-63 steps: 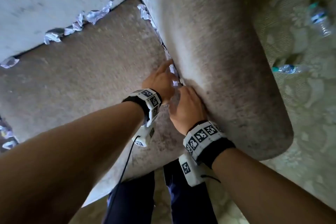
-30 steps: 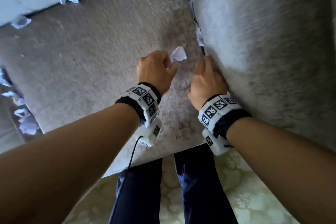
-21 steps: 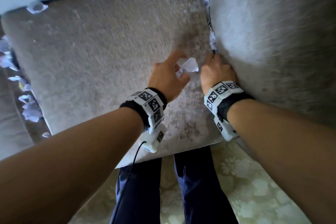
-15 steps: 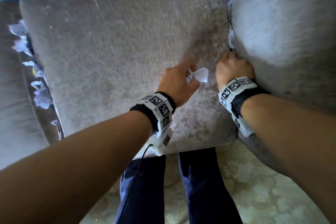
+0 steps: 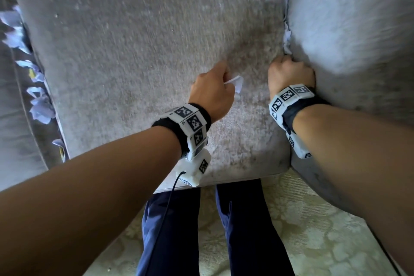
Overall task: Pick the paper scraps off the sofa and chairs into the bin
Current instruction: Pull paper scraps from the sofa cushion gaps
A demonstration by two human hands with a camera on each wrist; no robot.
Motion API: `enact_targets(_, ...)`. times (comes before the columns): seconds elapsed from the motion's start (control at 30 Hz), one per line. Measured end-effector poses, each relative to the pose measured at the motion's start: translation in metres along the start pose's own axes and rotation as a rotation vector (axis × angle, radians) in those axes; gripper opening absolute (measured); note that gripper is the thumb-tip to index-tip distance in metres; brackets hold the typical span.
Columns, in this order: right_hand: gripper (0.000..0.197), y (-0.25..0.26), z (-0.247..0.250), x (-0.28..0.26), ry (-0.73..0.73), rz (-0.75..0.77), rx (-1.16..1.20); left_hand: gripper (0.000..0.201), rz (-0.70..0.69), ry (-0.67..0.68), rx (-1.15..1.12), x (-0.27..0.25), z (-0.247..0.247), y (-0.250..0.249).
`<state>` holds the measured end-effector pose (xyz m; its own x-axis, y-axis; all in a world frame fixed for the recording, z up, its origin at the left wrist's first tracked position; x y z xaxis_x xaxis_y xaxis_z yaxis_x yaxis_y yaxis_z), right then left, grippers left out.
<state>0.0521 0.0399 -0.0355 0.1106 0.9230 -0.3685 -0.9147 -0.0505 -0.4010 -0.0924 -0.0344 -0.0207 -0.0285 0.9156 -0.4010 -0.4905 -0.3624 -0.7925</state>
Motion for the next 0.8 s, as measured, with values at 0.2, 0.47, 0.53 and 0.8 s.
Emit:
enact_targets(0.2,0.017,0.0,-0.004,-0.005,-0.041,-0.005,-0.023,0.017,0.0,-0.014,0.007,-0.006,0.001,0.005)
enact_targets(0.47,0.036,-0.011,0.008,-0.028,0.116,-0.063,0.09,0.035,-0.036,0.006,-0.048,-0.014,-0.007,-0.001)
enact_targets(0.53,0.031,-0.015,0.008,-0.032,0.17,-0.047,0.144,0.041,-0.039,0.02,-0.059,-0.014,-0.009,-0.006)
enact_targets(0.8,0.02,-0.03,0.006,-0.087,0.339,-0.077,0.366,0.029,-0.047,0.112,0.087,-0.004,-0.032,-0.024)
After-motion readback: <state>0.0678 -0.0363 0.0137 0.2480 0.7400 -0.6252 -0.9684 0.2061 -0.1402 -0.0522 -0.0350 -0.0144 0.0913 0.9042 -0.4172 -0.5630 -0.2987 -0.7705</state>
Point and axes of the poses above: each hand's wrist, its own x-axis towards the middle knuckle, its own z-axis out of the back of the hand, y = z × x, the point moved 5 cm from there along x, towards the middle knuckle, and after that the axes turned 13 degrees about -z, right-handed, at the moved point
